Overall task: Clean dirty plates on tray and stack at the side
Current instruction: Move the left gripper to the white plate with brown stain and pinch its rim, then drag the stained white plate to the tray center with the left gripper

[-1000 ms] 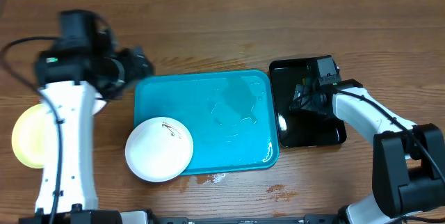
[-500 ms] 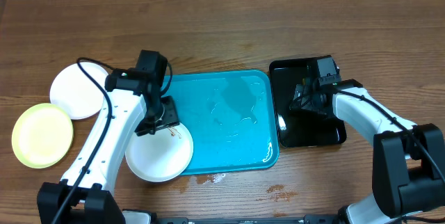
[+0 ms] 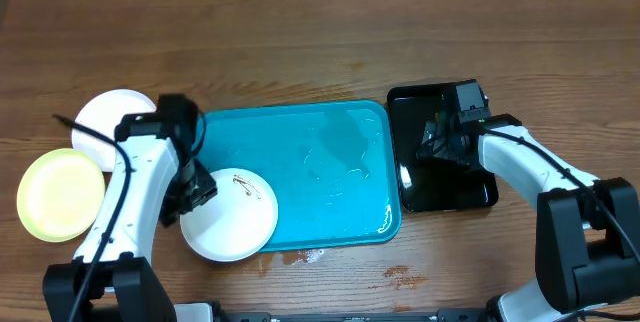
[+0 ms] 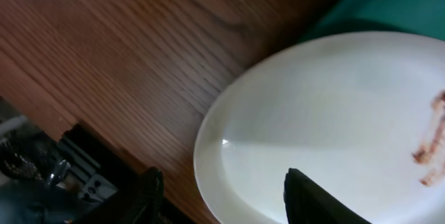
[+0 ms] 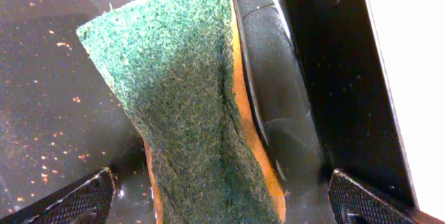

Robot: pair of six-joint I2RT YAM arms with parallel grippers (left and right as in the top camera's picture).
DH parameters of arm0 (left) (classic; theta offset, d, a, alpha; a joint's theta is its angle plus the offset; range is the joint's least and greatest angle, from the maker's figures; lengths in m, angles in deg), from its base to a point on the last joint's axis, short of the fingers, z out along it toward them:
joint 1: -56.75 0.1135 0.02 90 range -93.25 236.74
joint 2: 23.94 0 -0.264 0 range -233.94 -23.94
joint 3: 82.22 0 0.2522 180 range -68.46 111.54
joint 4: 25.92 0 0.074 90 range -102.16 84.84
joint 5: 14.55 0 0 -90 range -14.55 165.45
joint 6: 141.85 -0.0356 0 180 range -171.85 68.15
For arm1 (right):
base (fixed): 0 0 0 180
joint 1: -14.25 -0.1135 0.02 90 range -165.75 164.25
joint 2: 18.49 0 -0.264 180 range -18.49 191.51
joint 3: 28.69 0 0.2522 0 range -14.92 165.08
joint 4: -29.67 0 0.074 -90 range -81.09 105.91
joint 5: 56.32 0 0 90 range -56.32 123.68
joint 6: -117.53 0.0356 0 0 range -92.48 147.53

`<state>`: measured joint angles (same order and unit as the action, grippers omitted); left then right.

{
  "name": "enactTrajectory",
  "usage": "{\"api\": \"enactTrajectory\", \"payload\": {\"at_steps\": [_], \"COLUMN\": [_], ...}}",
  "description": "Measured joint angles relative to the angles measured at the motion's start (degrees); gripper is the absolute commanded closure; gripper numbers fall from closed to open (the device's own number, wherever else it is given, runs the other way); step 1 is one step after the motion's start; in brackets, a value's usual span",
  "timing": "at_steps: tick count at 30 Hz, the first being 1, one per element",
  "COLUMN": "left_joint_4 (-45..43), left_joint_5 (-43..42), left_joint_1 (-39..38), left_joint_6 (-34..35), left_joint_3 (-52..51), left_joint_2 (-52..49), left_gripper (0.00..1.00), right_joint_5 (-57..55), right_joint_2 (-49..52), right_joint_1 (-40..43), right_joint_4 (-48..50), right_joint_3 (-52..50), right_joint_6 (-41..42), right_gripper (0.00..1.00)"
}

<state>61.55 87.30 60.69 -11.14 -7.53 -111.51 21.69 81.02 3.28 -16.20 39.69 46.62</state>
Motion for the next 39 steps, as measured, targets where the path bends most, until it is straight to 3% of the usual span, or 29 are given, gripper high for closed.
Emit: {"api": "enactTrajectory", "payload": {"at_steps": [12, 19, 26, 39], "left_joint_4": [-10.0, -16.7, -22.4, -28.1], "left_joint_5": [0.8, -2.6, -12.2, -20.9], "left_joint_1": [1.1, 1.1, 1.1, 0.7], "left_joint_6": [2.3, 1.8, -4.7, -9.1], "left_joint_3": [-11.9, -15.2, -15.5, -15.5], "left_joint_2": [0.0, 0.0, 0.0, 0.0], "left_gripper": [0.4, 0.55, 0.46, 0.46], "right_joint_5": [0.0, 0.0, 0.0, 0.0], "right_joint_2": [0.0, 0.0, 0.0, 0.0], "right_joint_1": [0.0, 0.0, 0.0, 0.0], "right_joint_4": [0.0, 0.0, 0.0, 0.0], "right_joint_3": [0.0, 0.0, 0.0, 0.0], "right_joint_6": [0.0, 0.0, 0.0, 0.0], "right_gripper": [0.0, 0.0, 0.0, 0.0]}}
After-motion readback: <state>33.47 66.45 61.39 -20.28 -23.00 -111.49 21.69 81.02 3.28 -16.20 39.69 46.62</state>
